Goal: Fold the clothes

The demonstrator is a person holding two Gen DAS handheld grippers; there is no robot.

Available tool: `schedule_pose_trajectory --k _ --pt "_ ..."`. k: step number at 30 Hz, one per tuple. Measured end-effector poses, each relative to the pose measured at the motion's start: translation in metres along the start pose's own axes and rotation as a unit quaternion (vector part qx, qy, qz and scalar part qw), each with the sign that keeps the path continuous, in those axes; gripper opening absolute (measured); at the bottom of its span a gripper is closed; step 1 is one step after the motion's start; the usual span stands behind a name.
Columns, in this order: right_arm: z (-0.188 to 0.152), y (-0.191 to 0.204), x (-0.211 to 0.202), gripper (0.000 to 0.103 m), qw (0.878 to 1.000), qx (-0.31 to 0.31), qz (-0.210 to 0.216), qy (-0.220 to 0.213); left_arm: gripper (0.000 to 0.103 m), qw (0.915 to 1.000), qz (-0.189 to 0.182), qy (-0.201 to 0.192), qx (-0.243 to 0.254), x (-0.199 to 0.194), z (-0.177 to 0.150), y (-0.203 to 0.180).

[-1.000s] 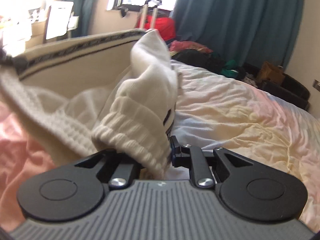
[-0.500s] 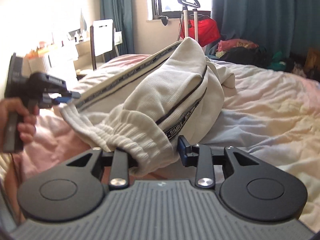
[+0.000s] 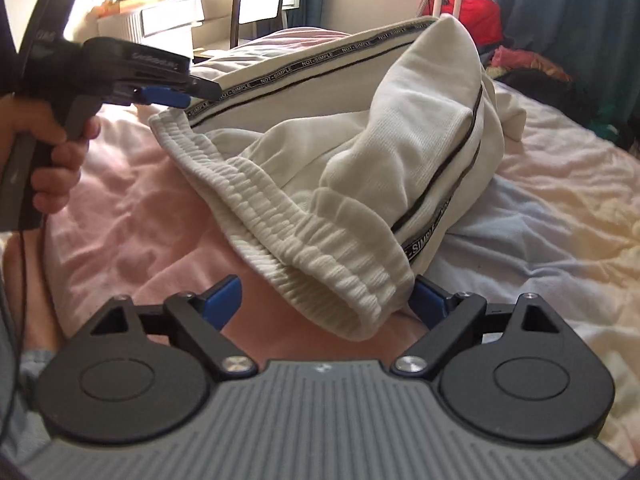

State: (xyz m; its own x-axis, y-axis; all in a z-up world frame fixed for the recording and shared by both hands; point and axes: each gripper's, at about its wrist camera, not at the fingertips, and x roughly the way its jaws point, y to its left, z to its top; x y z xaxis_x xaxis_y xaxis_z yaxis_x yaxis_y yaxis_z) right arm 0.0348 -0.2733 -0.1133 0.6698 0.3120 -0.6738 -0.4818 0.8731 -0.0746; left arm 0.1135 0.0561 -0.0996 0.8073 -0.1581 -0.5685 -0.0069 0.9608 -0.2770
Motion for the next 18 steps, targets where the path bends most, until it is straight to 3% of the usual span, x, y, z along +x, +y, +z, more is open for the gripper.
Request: schedule_pose_trajectory --k 3,5,8,10,13,15,18 --pt "0.006 -0.016 -0.017 0.091 0.998 0.049 0.022 -0.04 0.042 0.9996 0.022 0.019 0.001 0.02 -0.004 0.006" --pt "0.009 -0.037 -0.035 0.091 0.989 0.117 0.038 -0.084 0.035 0.9992 0.036 0.015 -0.008 0.024 -0.01 0.011" --pt "0.004 -0.077 -0.049 0.09 0.956 0.248 0.08 -0.137 0.029 0.998 0.062 0.001 0.017 0.023 -0.014 0.006" --pt "-0.004 -0.093 -0.042 0.09 0.937 0.311 0.096 -0.129 0.029 0.9976 0.067 -0.003 0.019 0.022 -0.014 0.006" --pt "-0.017 -0.102 -0.012 0.077 0.926 0.365 0.062 -0.074 0.026 0.998 0.064 -0.002 0.003 0.02 -0.013 0.011" --pt "-0.028 -0.106 0.008 0.077 0.908 0.413 0.052 -0.046 0.025 0.9983 0.057 -0.001 -0.014 0.019 -0.011 0.015" --pt "-0.039 -0.111 0.027 0.072 0.875 0.471 0.103 -0.037 0.025 0.9984 0.053 -0.001 -0.02 0.017 -0.01 0.016"
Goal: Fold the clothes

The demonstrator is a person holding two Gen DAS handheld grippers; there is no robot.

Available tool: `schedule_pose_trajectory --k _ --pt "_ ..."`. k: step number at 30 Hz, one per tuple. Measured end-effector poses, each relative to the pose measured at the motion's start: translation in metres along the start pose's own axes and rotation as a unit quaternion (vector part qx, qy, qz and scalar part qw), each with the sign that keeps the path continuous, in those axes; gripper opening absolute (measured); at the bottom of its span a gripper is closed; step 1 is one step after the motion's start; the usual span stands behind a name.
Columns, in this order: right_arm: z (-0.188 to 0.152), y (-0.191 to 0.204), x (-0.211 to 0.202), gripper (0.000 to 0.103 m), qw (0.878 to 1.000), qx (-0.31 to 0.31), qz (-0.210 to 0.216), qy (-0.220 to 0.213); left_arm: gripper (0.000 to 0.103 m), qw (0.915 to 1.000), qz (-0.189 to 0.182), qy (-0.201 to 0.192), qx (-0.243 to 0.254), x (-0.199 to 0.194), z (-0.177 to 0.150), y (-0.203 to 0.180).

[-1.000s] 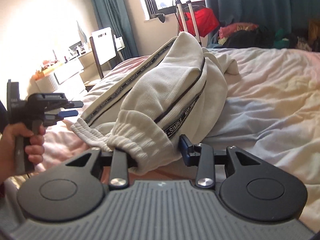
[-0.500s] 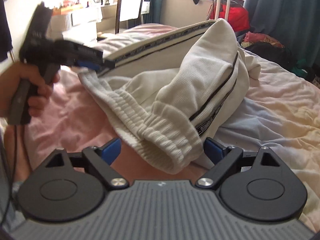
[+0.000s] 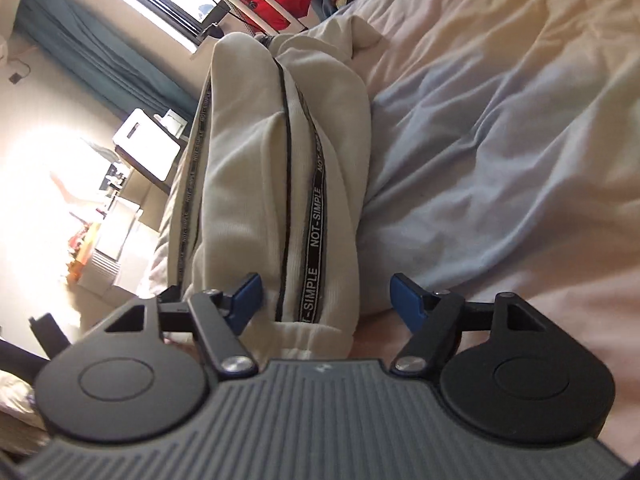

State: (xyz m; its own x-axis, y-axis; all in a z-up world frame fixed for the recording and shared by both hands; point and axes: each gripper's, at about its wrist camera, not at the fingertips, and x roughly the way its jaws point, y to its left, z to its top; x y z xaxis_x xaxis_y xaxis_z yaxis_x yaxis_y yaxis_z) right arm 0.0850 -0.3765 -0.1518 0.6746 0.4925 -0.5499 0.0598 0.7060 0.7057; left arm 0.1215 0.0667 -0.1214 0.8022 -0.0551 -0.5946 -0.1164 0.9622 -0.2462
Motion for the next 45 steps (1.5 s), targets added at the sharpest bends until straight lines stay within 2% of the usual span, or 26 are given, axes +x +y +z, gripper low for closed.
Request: schedule_pose_trajectory --k 3,4,5,6,7,8,9,12,14,16,19,24,25,26,27,29,31,33,36,37,39,40,42,43,45 --pt "-0.004 0.003 0.008 0.071 1.0 -0.002 0.012 0.007 0.026 1.0 -0.004 -0.003 -0.008 -0.003 0.001 0.001" --pt "-0.006 0.005 0.011 0.064 1.0 -0.007 0.002 0.015 0.028 0.9997 -0.009 -0.013 -0.017 -0.007 0.002 0.002" --pt "-0.009 0.006 0.012 0.047 1.0 -0.011 -0.005 0.017 0.035 0.9993 -0.014 -0.022 -0.027 -0.011 0.003 0.003" --pt "-0.011 0.008 0.011 0.041 1.0 -0.017 -0.016 0.013 0.041 0.9987 -0.018 -0.032 -0.036 -0.015 0.004 0.004" --pt "-0.012 0.011 0.009 0.029 0.999 -0.024 -0.024 0.007 0.054 0.9981 -0.015 -0.046 -0.039 -0.02 0.005 0.005" --pt "-0.011 0.015 0.004 0.021 0.999 -0.034 -0.025 -0.006 0.058 0.9973 -0.012 -0.059 -0.042 -0.025 0.007 0.006" --pt "-0.01 0.019 -0.002 0.017 0.998 -0.043 -0.026 -0.021 0.058 0.9964 -0.008 -0.071 -0.045 -0.03 0.009 0.007" --pt "-0.005 0.029 -0.021 0.016 0.995 -0.06 -0.027 -0.076 0.064 0.9956 -0.002 -0.075 -0.057 -0.032 0.014 0.015" --pt "-0.001 0.029 -0.02 0.016 0.992 -0.077 -0.061 -0.084 0.064 0.9953 -0.006 -0.049 -0.084 -0.025 0.012 0.022" --pt "0.0 0.026 -0.015 0.017 0.989 -0.089 -0.089 -0.077 0.062 0.991 -0.029 -0.001 -0.131 -0.014 0.007 0.033" --pt "-0.002 0.013 -0.01 0.019 0.994 -0.064 -0.073 -0.057 0.059 0.9852 -0.043 0.03 -0.163 -0.008 0.001 0.04" --pt "0.003 0.004 -0.014 0.02 0.998 -0.012 -0.027 -0.052 0.061 0.9817 -0.074 0.042 -0.17 -0.017 -0.002 0.037" --pt "0.003 -0.001 -0.014 0.023 0.999 0.01 -0.014 -0.049 0.061 0.9804 -0.08 0.051 -0.173 -0.019 -0.004 0.035" --pt "0.004 -0.006 -0.014 0.033 0.998 0.032 0.0 -0.045 0.061 0.9806 -0.082 0.057 -0.169 -0.02 -0.006 0.033" --pt "0.005 -0.01 -0.013 0.038 0.998 0.05 0.012 -0.044 0.062 0.9807 -0.085 0.062 -0.165 -0.021 -0.008 0.03" --pt "0.006 -0.015 -0.014 0.056 0.996 0.074 0.035 -0.046 0.062 0.9818 -0.084 0.066 -0.157 -0.023 -0.01 0.026" --pt "0.006 -0.014 -0.013 0.062 0.995 0.08 0.047 -0.047 0.062 0.9825 -0.08 0.067 -0.154 -0.022 -0.011 0.025" --pt "0.005 -0.009 -0.011 0.062 0.997 0.059 0.038 -0.045 0.062 0.9824 -0.078 0.072 -0.154 -0.02 -0.013 0.024" --pt "0.0 0.004 -0.005 0.061 0.999 0.003 -0.004 -0.039 0.061 0.9853 -0.074 0.075 -0.134 -0.02 -0.013 0.02" --pt "-0.001 0.008 -0.003 0.055 0.999 -0.01 -0.017 -0.038 0.06 0.9866 -0.072 0.077 -0.125 -0.02 -0.013 0.018" --pt "-0.003 0.011 -0.006 0.031 0.998 -0.025 -0.036 -0.051 0.056 0.9877 -0.065 0.08 -0.118 -0.017 -0.012 0.016" --pt "-0.002 0.012 -0.009 0.02 0.997 -0.029 -0.043 -0.061 0.053 0.9862 -0.065 0.081 -0.13 -0.016 -0.012 0.02" --pt "-0.001 0.015 -0.016 0.018 0.995 -0.036 -0.054 -0.083 0.039 0.9827 -0.065 0.082 -0.153 -0.015 -0.012 0.027" --pt "0.0 0.017 -0.022 0.018 0.994 -0.033 -0.045 -0.095 0.031 0.9803 -0.068 0.084 -0.165 -0.015 -0.012 0.032" --pt "0.004 0.021 -0.034 0.018 0.992 -0.032 -0.029 -0.119 0.025 0.9746 -0.084 0.081 -0.191 -0.016 -0.011 0.04"
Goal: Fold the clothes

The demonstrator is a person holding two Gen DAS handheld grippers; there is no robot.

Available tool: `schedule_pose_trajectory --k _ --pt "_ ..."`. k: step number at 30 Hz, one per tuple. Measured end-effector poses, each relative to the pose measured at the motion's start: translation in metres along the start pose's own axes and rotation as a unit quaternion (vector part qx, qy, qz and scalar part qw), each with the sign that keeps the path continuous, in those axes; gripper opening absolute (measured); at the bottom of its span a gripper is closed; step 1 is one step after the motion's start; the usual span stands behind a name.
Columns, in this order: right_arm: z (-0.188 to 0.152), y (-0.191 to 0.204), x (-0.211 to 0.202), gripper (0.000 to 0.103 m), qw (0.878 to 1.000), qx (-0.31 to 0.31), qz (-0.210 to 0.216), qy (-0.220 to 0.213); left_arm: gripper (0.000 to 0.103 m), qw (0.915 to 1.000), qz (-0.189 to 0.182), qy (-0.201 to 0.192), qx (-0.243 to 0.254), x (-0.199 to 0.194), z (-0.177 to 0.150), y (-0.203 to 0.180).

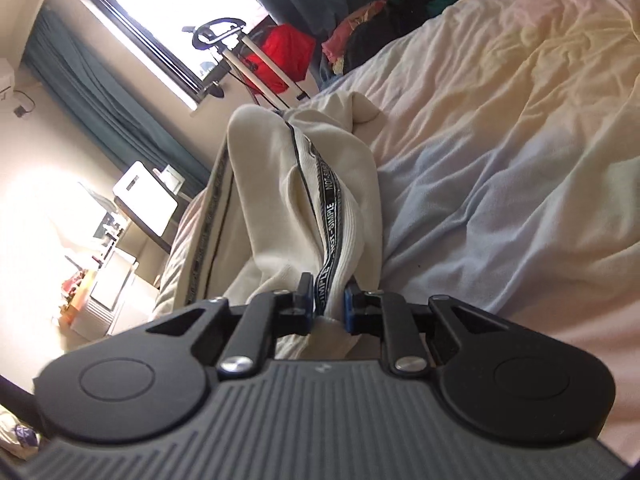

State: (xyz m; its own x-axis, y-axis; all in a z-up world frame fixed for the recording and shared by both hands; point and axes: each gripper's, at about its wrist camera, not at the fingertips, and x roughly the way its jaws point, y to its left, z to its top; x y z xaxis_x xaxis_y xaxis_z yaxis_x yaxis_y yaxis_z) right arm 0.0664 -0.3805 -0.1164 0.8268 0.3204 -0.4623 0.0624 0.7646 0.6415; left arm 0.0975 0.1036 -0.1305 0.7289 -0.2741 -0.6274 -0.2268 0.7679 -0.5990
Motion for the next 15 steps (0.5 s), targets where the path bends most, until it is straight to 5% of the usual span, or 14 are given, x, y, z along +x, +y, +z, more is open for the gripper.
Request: schedule_pose_trajectory --k 6,11,15 --pt "0.0 -0.014 0.013 0.018 0.999 0.015 -0.015 0.036 0.019 0.9974 -0.046 -0.051 -0.021 -0.021 0.01 -0.002" --pt "-0.011 -0.038 0.027 0.024 0.986 0.128 0.059 0.088 0.019 0.9952 -0.047 -0.062 -0.06 -0.022 0.016 0.008" --pt "-0.015 -0.028 0.032 0.039 0.989 0.088 0.05 0.106 0.019 0.9948 -0.042 -0.065 -0.066 -0.019 0.019 0.01"
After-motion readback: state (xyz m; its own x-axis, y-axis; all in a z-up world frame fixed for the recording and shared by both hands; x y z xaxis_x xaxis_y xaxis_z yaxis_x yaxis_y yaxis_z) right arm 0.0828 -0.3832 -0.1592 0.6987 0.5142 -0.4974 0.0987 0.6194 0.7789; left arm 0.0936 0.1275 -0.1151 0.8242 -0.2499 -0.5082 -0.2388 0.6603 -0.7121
